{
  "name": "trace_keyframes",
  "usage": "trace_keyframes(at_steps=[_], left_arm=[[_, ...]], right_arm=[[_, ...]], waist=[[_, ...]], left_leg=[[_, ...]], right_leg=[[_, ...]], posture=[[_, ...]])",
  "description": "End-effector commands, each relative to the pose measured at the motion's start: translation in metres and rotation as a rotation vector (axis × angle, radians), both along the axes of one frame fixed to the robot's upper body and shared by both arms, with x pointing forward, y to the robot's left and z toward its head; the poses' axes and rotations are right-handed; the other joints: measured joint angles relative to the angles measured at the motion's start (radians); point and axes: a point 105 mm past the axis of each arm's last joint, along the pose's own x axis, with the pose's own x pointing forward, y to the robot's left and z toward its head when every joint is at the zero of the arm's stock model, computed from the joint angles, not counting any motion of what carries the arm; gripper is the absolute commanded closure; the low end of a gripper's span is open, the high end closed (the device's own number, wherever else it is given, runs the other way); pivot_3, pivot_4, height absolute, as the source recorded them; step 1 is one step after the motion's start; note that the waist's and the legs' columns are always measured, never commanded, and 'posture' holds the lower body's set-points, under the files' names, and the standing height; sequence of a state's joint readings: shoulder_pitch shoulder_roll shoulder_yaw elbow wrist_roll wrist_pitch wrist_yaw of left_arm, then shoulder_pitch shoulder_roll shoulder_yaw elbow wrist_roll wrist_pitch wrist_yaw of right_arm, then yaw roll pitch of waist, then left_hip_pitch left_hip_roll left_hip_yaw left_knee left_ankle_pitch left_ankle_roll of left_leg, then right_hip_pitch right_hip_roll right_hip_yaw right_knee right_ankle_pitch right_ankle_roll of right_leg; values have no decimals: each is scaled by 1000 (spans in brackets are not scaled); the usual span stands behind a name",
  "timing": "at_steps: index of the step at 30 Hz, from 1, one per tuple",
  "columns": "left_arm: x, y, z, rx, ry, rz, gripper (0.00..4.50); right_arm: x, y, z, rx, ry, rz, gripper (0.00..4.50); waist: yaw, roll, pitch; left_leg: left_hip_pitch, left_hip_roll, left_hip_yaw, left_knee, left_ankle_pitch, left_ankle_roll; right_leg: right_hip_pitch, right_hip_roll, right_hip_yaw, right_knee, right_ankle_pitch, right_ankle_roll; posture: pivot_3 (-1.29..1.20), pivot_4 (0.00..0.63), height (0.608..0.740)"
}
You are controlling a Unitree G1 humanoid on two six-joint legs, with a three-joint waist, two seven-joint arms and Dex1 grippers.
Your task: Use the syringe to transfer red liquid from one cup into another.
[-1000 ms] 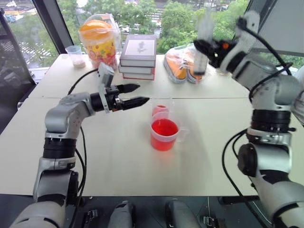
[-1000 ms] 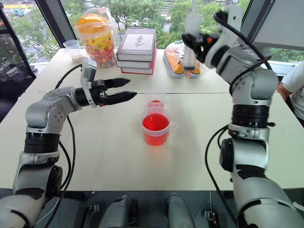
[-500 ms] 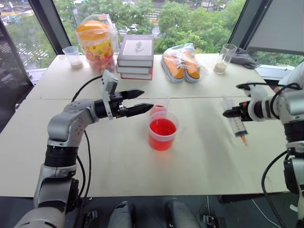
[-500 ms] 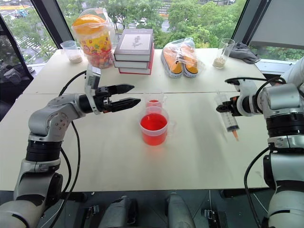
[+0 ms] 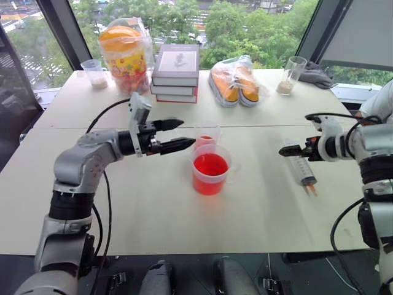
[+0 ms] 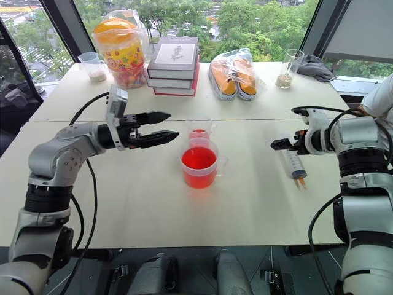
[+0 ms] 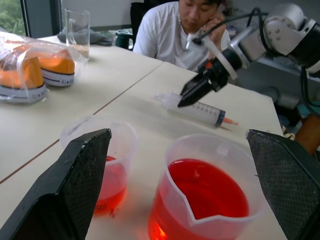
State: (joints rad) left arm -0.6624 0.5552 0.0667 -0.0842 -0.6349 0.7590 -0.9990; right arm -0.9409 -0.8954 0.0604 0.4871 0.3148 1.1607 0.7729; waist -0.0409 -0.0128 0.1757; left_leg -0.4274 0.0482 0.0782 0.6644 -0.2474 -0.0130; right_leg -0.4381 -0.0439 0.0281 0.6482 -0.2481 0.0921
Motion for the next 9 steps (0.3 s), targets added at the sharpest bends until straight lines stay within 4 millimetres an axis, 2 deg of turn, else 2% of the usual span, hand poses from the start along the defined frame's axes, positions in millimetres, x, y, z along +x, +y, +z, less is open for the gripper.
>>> trace_keyframes(at_steps=[1, 4, 6, 9], left_arm=[[-9, 9, 16, -6, -47, 0, 0], [-11, 15, 16, 14, -40, 4, 0], [-13, 17, 17, 20, -33, 6, 0], [-16, 21, 19, 27, -27, 9, 0]], right_arm=[[-16, 24, 61, 30, -225, 180, 67], [-51, 50, 88, 67, -332, 394, 67], [-81, 61, 97, 72, -379, 534, 67], [-104, 61, 95, 65, -364, 571, 67]], waist=[[2, 0, 0], [4, 0, 0], [8, 0, 0], [21, 0, 0]], left_leg=[[0, 0, 0, 0, 0, 0], [0, 0, 0, 0, 0, 0], [0, 0, -1, -1, 0, 0], [1, 0, -1, 0, 0, 0]], right_leg=[[0, 0, 0, 0, 0, 0], [0, 0, 0, 0, 0, 0], [1, 0, -1, -1, 0, 0], [2, -1, -1, -1, 0, 0]], posture=[[0, 150, 740], [0, 150, 740], [0, 150, 740], [0, 150, 740]])
